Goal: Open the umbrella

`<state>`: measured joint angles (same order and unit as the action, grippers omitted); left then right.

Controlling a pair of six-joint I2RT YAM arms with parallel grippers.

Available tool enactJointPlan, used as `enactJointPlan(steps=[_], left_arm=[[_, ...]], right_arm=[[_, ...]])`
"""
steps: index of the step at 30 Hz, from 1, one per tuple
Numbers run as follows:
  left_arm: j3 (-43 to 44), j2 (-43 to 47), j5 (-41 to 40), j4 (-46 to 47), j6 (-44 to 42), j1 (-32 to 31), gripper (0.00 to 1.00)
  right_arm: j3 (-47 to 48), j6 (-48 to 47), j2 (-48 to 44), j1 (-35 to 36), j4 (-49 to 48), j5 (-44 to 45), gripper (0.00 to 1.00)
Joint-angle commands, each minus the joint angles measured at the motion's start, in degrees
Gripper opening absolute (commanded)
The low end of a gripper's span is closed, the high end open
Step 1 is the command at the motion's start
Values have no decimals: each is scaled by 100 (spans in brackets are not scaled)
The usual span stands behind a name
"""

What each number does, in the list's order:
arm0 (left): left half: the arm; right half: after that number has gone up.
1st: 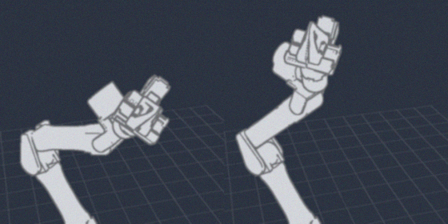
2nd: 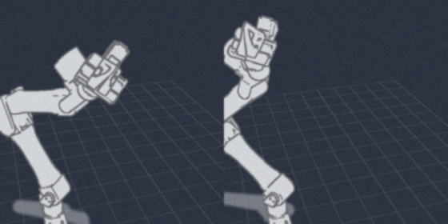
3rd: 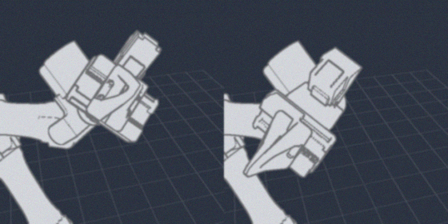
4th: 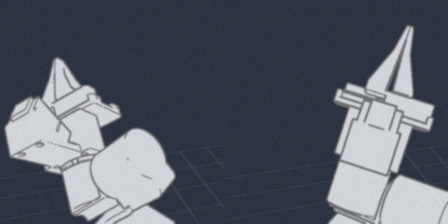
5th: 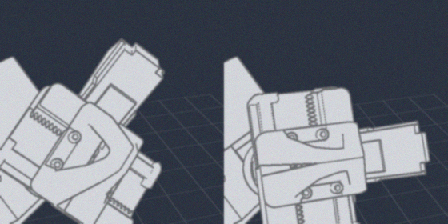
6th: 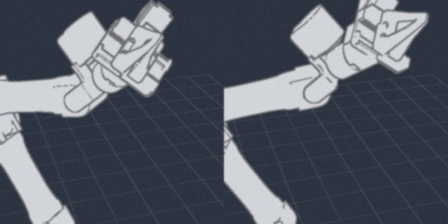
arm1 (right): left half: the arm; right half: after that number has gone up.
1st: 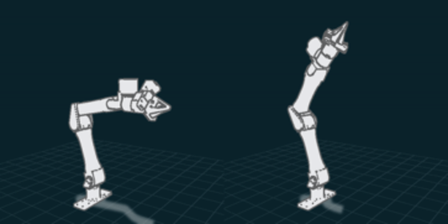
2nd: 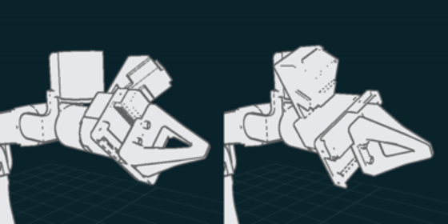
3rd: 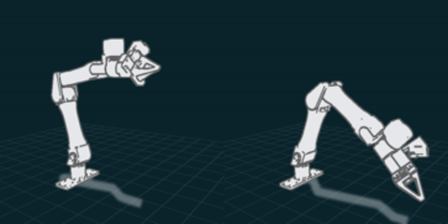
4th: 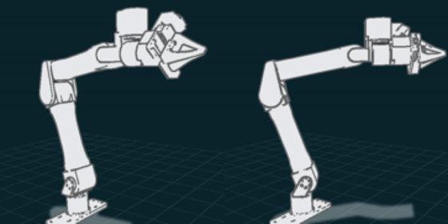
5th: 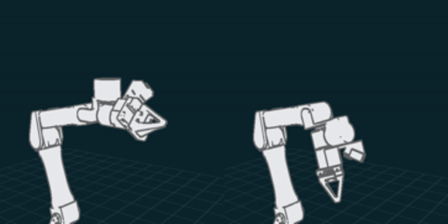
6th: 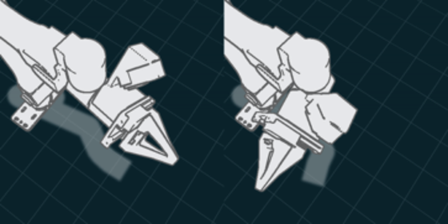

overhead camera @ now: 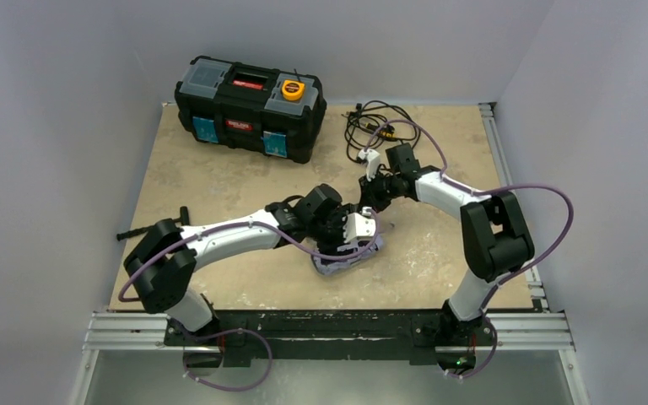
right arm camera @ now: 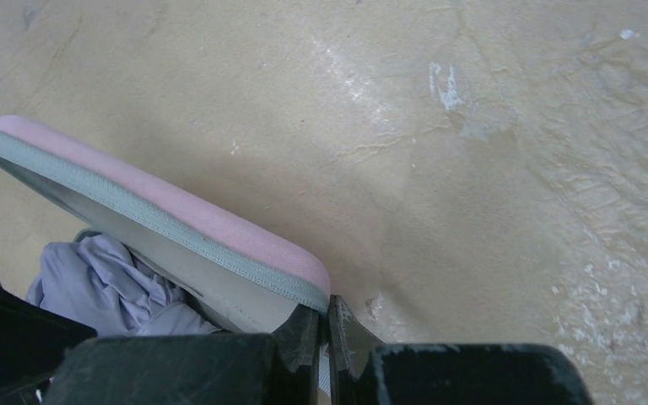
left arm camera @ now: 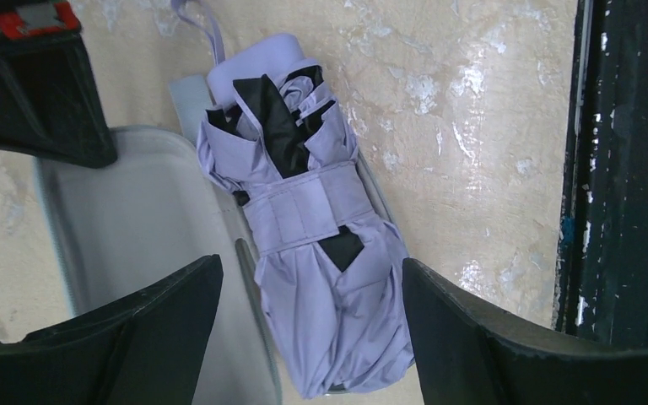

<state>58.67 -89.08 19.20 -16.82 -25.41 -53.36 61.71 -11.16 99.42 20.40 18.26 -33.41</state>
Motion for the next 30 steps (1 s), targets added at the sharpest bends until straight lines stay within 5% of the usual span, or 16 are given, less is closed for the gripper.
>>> enactJointPlan(steps=[1, 13, 18, 20, 25, 30], left_arm=[[439, -445, -394, 98, 397, -120, 78], [731, -1346, -960, -63, 363, -125, 58], [871, -1651, -1191, -215, 106, -132, 59], [806, -1566, -1035, -190, -36, -126, 48], [581, -852, -358, 56, -151, -123, 0], [712, -383, -86, 179, -102, -91, 0]], right_arm=[[-104, 565, -380, -127, -365, 253, 0], [-652, 802, -1115, -311, -464, 410, 0], [-790, 743, -1215, -459, -415, 587, 0], [-850, 685, -1250, -581, -411, 685, 0], [-920, 624, -1353, -783, -431, 943, 0], [-950, 620, -1361, -894, -537, 1176, 0]])
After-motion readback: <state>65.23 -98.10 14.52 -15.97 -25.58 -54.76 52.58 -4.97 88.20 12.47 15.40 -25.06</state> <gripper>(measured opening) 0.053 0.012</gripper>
